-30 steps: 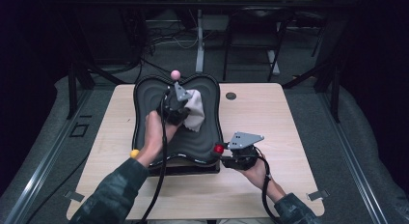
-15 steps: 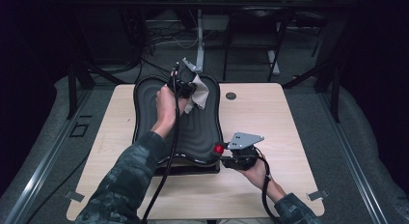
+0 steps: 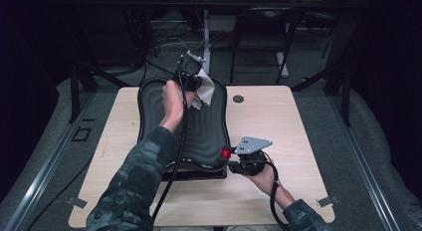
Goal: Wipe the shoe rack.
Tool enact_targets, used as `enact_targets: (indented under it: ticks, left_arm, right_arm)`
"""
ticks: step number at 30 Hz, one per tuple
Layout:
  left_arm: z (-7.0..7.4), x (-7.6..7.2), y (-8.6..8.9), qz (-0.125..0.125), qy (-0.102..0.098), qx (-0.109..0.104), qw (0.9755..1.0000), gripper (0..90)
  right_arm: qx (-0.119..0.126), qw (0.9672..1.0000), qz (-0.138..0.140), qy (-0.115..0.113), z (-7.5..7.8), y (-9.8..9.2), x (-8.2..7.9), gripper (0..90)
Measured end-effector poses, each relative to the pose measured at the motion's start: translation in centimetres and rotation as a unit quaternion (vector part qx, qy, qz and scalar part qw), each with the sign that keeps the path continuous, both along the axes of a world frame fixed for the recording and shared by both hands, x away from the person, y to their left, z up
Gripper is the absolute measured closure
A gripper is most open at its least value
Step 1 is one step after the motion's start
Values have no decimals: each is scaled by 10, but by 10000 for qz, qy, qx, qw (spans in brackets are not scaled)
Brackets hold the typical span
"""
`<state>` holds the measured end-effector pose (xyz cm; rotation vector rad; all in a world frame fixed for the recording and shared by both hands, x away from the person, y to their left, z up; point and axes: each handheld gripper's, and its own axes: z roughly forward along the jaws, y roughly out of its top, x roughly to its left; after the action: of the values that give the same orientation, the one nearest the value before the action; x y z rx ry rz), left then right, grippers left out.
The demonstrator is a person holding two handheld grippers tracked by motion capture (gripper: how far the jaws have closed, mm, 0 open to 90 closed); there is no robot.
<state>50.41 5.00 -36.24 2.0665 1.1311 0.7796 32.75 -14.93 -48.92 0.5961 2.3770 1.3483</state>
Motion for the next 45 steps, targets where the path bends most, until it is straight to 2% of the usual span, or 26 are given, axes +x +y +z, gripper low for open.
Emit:
enact_targets:
  ticks: [8, 13, 14, 18, 24, 25, 31, 36, 41, 45]
  left_arm:
    - [6, 13, -23, -107, 51, -10, 9999, 854]
    - [4, 12, -39, -386, 106, 63, 9992, 854]
    - [3, 10, -43, -454, 139, 70, 9988, 855]
    - [-5, 0, -55, -760, 172, 228, 9967, 855]
    - [-13, -15, -61, -1044, 223, 277, 9939, 856]
    - [-16, -21, -62, -1128, 248, 299, 9929, 856]
    - [-25, -38, -60, -1260, 285, 363, 9910, 856]
    - [-34, -54, -57, -1282, 317, 291, 9908, 852]
    - [-42, -72, -59, -1473, 371, 351, 9878, 844]
    - [-49, -84, -59, -1589, 438, 311, 9858, 844]
  right_arm:
    - [41, 10000, -10, -59, -1, 0, 0, 600]
    - [39, 10000, 0, -68, -1, 0, 0, 600]
    - [-22, 10000, 18, -28, 0, -1, 0, 600]
    - [-22, 9999, 2, -98, -1, -1, 0, 600]
    - [51, 9999, -13, -102, -2, 0, -1, 600]
    - [46, 10000, 0, -76, -2, 0, -1, 600]
    - [55, 9999, -17, -96, -2, 0, -1, 600]
    - [53, 9999, -21, -100, -2, 0, -1, 600]
    - [52, 9999, -18, -109, -2, 0, -1, 600]
    - [23, 9999, -19, -96, -2, -1, -1, 600]
